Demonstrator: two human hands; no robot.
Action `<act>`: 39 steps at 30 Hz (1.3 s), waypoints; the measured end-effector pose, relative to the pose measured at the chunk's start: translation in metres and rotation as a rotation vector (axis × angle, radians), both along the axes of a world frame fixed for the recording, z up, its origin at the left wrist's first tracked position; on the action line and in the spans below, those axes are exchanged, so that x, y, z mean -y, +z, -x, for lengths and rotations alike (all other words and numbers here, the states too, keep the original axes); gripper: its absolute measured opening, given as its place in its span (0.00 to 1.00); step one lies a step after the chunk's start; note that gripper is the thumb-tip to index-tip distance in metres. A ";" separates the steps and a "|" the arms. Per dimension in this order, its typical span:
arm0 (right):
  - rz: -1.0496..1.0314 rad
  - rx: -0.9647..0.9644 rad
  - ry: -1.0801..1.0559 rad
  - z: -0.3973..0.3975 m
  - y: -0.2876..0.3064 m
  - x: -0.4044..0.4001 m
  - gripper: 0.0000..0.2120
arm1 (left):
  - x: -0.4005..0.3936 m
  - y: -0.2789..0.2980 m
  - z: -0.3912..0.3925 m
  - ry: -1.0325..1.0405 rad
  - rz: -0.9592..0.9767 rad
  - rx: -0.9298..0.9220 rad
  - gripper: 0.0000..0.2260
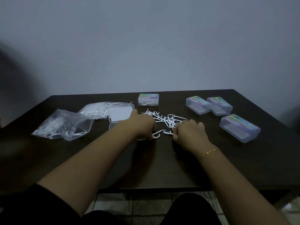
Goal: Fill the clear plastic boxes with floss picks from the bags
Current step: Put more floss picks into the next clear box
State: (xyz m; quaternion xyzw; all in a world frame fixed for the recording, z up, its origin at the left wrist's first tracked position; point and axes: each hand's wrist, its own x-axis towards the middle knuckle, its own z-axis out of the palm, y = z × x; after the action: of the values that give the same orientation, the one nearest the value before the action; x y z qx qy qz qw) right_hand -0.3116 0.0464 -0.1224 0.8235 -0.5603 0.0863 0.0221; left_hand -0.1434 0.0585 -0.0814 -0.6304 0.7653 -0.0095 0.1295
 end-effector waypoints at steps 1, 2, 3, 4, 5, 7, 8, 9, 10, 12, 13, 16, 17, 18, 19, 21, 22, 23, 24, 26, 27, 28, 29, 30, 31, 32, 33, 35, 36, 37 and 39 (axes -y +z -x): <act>-0.002 0.000 -0.009 0.000 -0.001 -0.001 0.12 | 0.000 -0.001 0.001 -0.007 0.011 0.000 0.06; 0.000 0.009 -0.019 0.000 -0.002 -0.001 0.12 | 0.000 -0.003 0.001 -0.010 0.019 -0.005 0.08; 0.004 0.030 -0.029 0.000 -0.003 -0.002 0.11 | 0.000 -0.005 0.002 -0.009 0.025 -0.015 0.10; 0.008 0.062 -0.041 0.001 -0.005 -0.003 0.11 | -0.001 -0.006 0.003 -0.006 0.030 -0.029 0.12; 0.007 0.097 -0.051 0.002 -0.006 -0.004 0.10 | -0.001 -0.007 0.004 -0.005 0.034 -0.043 0.12; -0.018 0.159 -0.056 0.003 -0.007 -0.003 0.08 | -0.003 -0.009 0.007 -0.005 0.043 -0.069 0.13; -0.034 0.185 -0.054 0.004 -0.008 -0.002 0.08 | -0.004 -0.009 0.008 -0.001 0.046 -0.087 0.12; -0.048 0.215 -0.053 0.004 -0.008 -0.001 0.07 | -0.005 -0.008 0.009 0.006 0.046 -0.110 0.12; -0.059 0.254 -0.056 0.004 -0.008 0.000 0.07 | -0.005 -0.007 0.011 0.014 0.044 -0.137 0.10; -0.077 0.342 -0.069 0.003 -0.008 0.001 0.06 | -0.006 -0.004 0.013 0.028 0.048 -0.185 0.08; -0.086 0.382 -0.077 0.003 -0.007 0.001 0.05 | -0.007 -0.003 0.013 0.029 0.052 -0.199 0.08; -0.107 0.481 -0.091 0.006 -0.008 0.000 0.03 | -0.008 -0.001 0.013 0.030 0.056 -0.208 0.08; -0.109 0.509 -0.092 0.007 -0.008 0.001 0.03 | -0.009 -0.001 0.012 0.026 0.062 -0.206 0.07; -0.109 0.530 -0.093 0.008 -0.008 0.001 0.03 | -0.009 -0.001 0.011 0.020 0.066 -0.205 0.08; -0.108 0.547 -0.093 0.007 -0.008 0.001 0.03 | -0.010 -0.001 0.010 0.015 0.069 -0.209 0.08; -0.103 0.574 -0.094 0.007 -0.008 0.001 0.04 | -0.011 0.000 0.009 0.013 0.066 -0.237 0.09; -0.100 0.587 -0.096 0.007 -0.008 0.002 0.04 | -0.012 0.002 0.008 0.020 0.061 -0.267 0.10; -0.095 0.597 -0.096 0.007 -0.008 0.002 0.05 | -0.012 0.003 0.006 0.027 0.056 -0.306 0.11; -0.088 0.605 -0.095 0.007 -0.008 0.003 0.06 | -0.011 0.005 0.005 0.034 0.055 -0.353 0.11; -0.076 0.612 -0.094 0.007 -0.007 0.003 0.08 | -0.012 0.012 0.000 0.062 0.076 -0.468 0.11; -0.076 0.608 -0.096 0.007 -0.006 0.003 0.09 | -0.013 0.017 -0.003 0.081 0.102 -0.522 0.11; -0.080 0.602 -0.099 0.007 -0.006 0.003 0.10 | -0.014 0.023 -0.006 0.092 0.137 -0.560 0.12; -0.086 0.597 -0.101 0.007 -0.006 0.003 0.10 | -0.015 0.029 -0.010 0.094 0.177 -0.574 0.13; -0.090 0.593 -0.101 0.007 -0.006 0.003 0.10 | -0.016 0.034 -0.014 0.092 0.219 -0.571 0.14; -0.091 0.589 -0.101 0.007 -0.006 0.003 0.10 | -0.017 0.039 -0.019 0.095 0.256 -0.564 0.15; -0.090 0.583 -0.101 0.007 -0.006 0.003 0.10 | -0.019 0.043 -0.024 0.107 0.280 -0.559 0.16; -0.090 0.577 -0.100 0.007 -0.006 0.003 0.10 | -0.019 0.046 -0.031 0.124 0.289 -0.552 0.16; -0.094 0.563 -0.100 0.007 -0.004 0.003 0.11 | -0.021 0.047 -0.044 0.155 0.276 -0.513 0.17; -0.098 0.558 -0.101 0.007 -0.004 0.002 0.11 | -0.021 0.046 -0.050 0.165 0.262 -0.475 0.17; -0.104 0.555 -0.103 0.006 -0.004 0.003 0.11 | -0.021 0.043 -0.056 0.172 0.246 -0.426 0.17; -0.112 0.554 -0.104 0.007 -0.004 0.002 0.11 | -0.023 0.035 -0.065 0.185 0.219 -0.342 0.16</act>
State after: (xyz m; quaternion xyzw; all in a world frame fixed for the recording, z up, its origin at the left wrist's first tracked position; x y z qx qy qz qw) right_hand -0.3182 0.0440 -0.1269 0.7386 -0.5902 0.2758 -0.1732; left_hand -0.0783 0.0813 -0.0460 -0.7007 0.7095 0.0263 -0.0709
